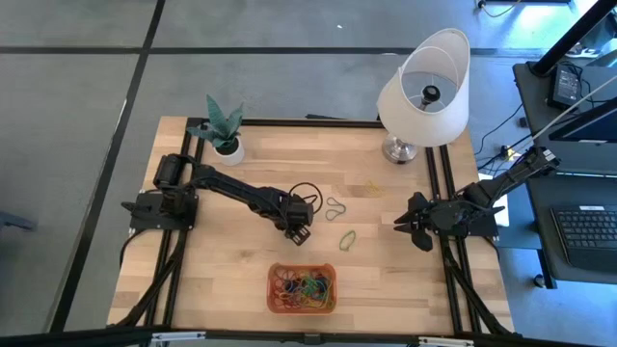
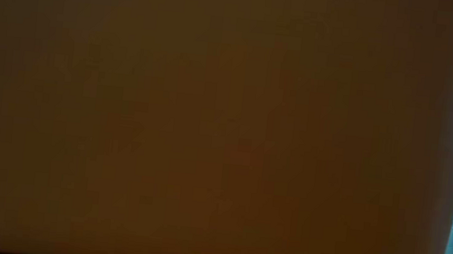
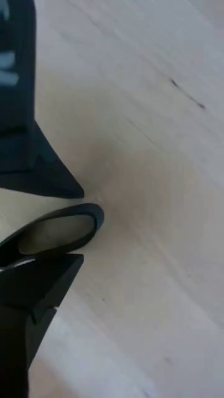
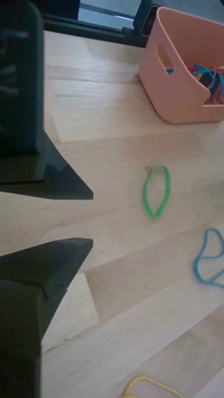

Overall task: Pick and place rubber bands into bin
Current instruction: Put the black rubber band into the bin

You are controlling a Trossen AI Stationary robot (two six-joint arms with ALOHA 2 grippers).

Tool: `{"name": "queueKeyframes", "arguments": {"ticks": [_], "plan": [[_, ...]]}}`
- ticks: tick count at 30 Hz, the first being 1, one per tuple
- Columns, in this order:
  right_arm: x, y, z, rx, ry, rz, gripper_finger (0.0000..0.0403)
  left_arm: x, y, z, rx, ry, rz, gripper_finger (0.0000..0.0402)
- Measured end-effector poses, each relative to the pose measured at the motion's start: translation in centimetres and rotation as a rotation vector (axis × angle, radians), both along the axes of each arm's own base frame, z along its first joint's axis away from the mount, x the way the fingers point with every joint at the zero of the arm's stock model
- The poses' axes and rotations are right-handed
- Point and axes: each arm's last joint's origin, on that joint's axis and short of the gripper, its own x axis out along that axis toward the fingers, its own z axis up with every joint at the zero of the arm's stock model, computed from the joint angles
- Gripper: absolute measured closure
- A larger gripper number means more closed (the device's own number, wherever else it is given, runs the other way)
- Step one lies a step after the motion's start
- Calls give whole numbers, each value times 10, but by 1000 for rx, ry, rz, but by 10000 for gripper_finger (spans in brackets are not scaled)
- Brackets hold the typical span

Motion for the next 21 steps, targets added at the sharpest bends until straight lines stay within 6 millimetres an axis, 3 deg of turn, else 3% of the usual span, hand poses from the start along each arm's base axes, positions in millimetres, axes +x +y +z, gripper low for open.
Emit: {"name": "queueKeyframes", "arguments": {"ticks": [5, 11, 16, 21], "plan": [[0, 0, 0, 4, -1, -3, 289, -2, -1, 4, 38, -5, -11, 296], [0, 0, 0, 20, 1, -17, 289, -4, -1, 14, 68, -39, -47, 387], [0, 0, 0, 20, 1, -17, 289, -2, -14, 40, 50, -105, -221, 396], [0, 0, 0, 16, 2, -15, 289, 3, -50, 79, 50, -172, -577, 397]]}}
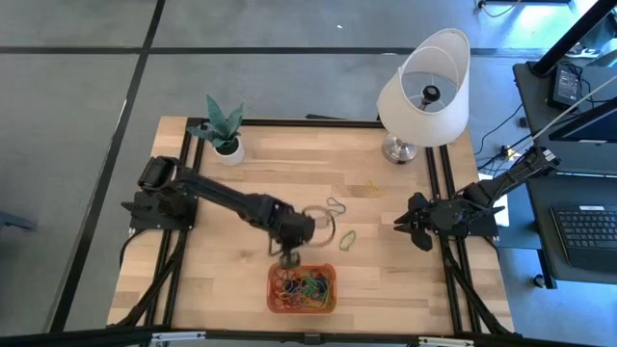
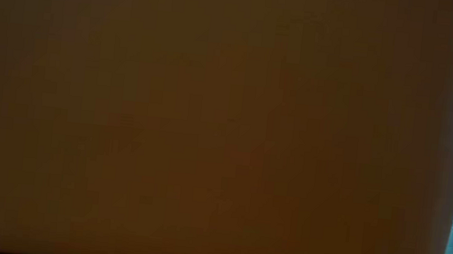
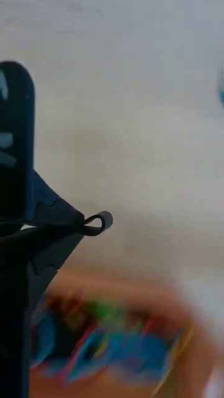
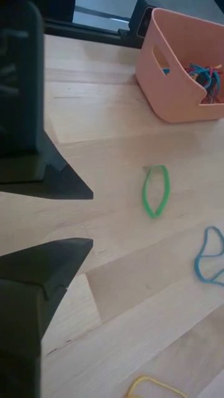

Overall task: Pick and place rubber bands into bin
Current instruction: Put the black rubber band into the bin, then put the yellow rubber band into the bin

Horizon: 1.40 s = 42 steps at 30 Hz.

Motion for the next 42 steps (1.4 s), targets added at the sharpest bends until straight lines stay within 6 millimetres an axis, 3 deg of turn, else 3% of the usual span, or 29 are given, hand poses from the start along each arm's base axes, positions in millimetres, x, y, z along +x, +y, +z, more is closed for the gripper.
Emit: {"name": "queueKeyframes", "arguments": {"ticks": [3, 7, 11, 15, 22, 26, 35, 42], "plan": [[-1, 0, -1, -7, 11, 0, 289, -2, -29, 21, 26, -39, -179, 397], [-2, -1, -3, -21, 36, 0, 289, -9, -61, 34, 56, -92, -308, 397], [-3, -2, -4, -28, 48, 1, 289, -11, -82, 26, 20, -88, -310, 389], [-3, -2, -4, -32, 51, 2, 289, -9, -87, 17, -7, -53, -239, 352], [-3, -2, -4, -33, 53, 2, 289, -9, -83, 16, 29, -49, -226, 280], [-3, -2, -4, -33, 53, 2, 289, -7, -79, 17, 27, -49, -253, 257], [-3, -2, -4, -26, 45, 0, 289, 2, -49, 19, 40, -37, -197, 264], [-2, -1, -3, -23, 38, -1, 289, -2, -13, 40, 58, -47, -165, 293]]}}
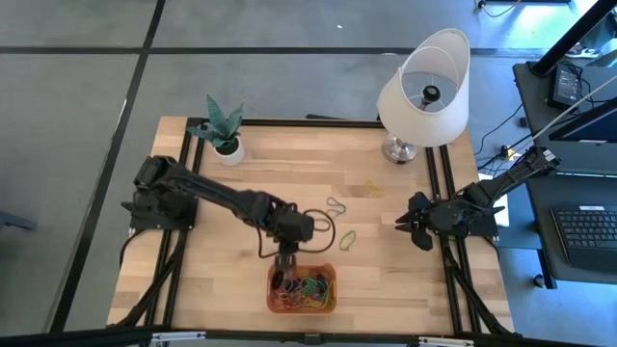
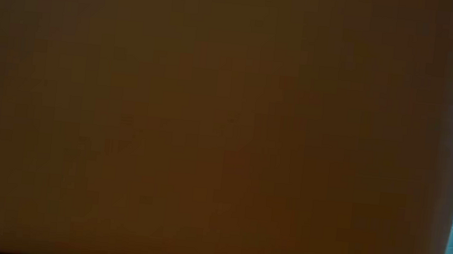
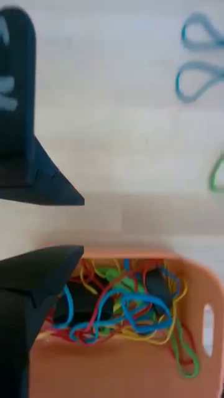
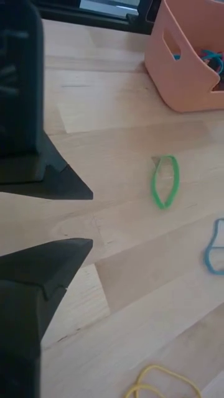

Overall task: Pick and place rubber bands into bin
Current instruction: Put the yellow rubber band into the bin

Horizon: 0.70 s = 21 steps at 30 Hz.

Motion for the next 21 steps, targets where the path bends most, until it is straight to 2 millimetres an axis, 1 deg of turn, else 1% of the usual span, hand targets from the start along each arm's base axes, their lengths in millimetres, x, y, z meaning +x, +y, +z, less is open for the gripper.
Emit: {"name": "queueKeyframes", "arguments": {"ticks": [3, 7, 8, 10, 13, 16, 19, 21], "plan": [[0, 0, 0, -1, -2, 0, 289, -3, 13, 12, 21, -36, -18, 324], [2, -1, 2, -22, -38, -34, 289, -5, 26, 20, 92, -68, -95, 384], [3, -1, 3, -27, -59, -51, 289, -5, 28, 20, 107, -74, -120, 392], [5, 0, 6, -33, -102, -61, 290, -5, 33, 20, 125, -82, -169, 396], [11, 2, 12, -54, -179, -36, 302, -7, 41, 10, 112, -80, -219, 400], [17, 5, 17, -84, -245, -47, 336, -15, 49, -5, 80, -77, -228, 400], [23, 6, 17, -93, -265, -83, 384, -32, 55, -19, 67, -104, -197, 400], [28, 6, 18, -101, -248, -99, 395, -47, 58, -25, 67, -143, -173, 401]]}}
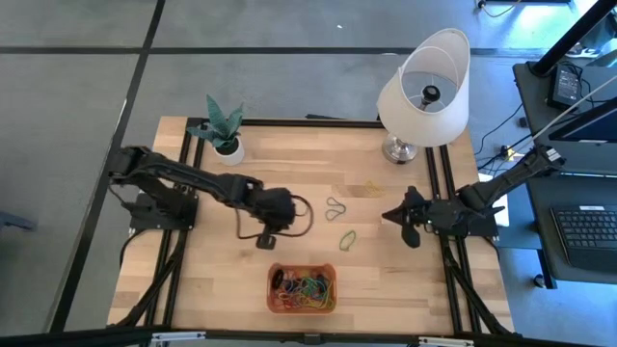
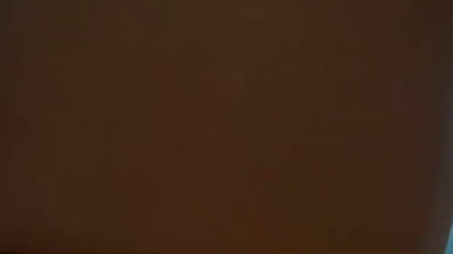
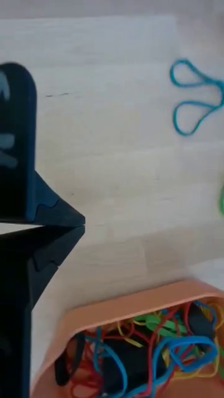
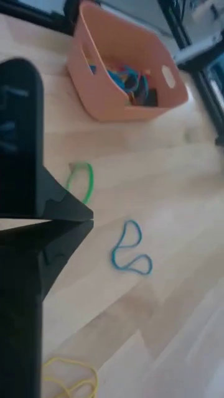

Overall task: Pick and place rubber bands into bin
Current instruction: Put the yellow rubber band into the bin

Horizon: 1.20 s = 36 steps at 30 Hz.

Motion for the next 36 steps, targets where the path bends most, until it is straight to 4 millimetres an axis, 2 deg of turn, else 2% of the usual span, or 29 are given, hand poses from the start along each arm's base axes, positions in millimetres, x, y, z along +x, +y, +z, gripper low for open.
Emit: {"name": "queueKeyframes", "arguments": {"ticks": [7, 14, 17, 22, 28, 36], "plan": [[32, -6, 20, -42, 126, -134, 399, -60, 20, -8, 29, -148, 108, 400], [82, -39, 29, -89, 419, -361, 390, -107, 39, -7, 30, -237, 172, 399], [102, -58, 24, -22, 578, -423, 389, -121, 44, -9, 55, -264, 168, 400], [127, -90, 6, 127, 782, -401, 381, -136, 51, -15, 103, -280, 158, 400], [133, -114, -21, 235, 924, -414, 315, -142, 57, -20, 94, -264, 125, 399], [133, -128, -39, 194, 1009, -414, 190, -143, 61, -20, 94, -259, 131, 398]]}}
